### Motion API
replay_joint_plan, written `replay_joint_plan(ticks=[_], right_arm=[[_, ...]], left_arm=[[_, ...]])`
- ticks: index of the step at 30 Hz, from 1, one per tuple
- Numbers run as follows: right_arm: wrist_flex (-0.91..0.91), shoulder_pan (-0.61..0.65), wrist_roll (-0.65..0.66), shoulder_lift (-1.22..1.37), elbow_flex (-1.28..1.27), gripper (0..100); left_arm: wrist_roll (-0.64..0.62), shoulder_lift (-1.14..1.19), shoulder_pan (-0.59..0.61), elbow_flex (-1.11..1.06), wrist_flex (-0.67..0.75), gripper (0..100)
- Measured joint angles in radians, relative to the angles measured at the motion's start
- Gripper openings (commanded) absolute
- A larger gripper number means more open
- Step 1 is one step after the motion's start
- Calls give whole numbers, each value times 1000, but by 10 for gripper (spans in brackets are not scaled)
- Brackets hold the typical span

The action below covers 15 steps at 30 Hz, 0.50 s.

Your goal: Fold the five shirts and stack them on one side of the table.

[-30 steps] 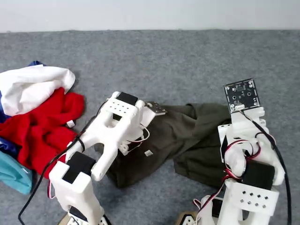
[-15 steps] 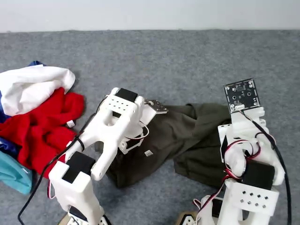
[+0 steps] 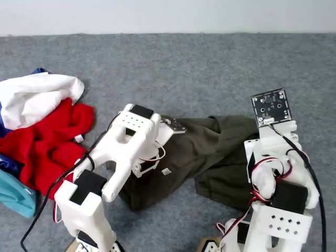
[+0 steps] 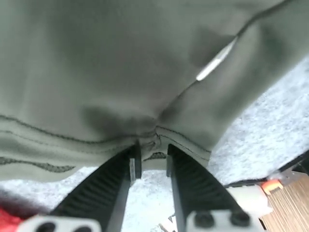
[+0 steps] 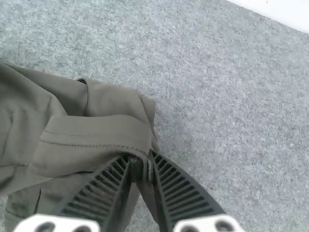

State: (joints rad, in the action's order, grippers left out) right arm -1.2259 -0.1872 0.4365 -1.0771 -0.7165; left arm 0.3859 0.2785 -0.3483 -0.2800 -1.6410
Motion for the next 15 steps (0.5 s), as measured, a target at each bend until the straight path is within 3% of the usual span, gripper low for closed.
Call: replay_joint_plan(ticks=[9, 15], right_arm=[[0, 0, 0, 0, 0, 10], [0, 0, 0, 0, 0, 10]], left_arm=[[0, 0, 0, -28, 86, 102], [0, 0, 0, -28, 92, 12]])
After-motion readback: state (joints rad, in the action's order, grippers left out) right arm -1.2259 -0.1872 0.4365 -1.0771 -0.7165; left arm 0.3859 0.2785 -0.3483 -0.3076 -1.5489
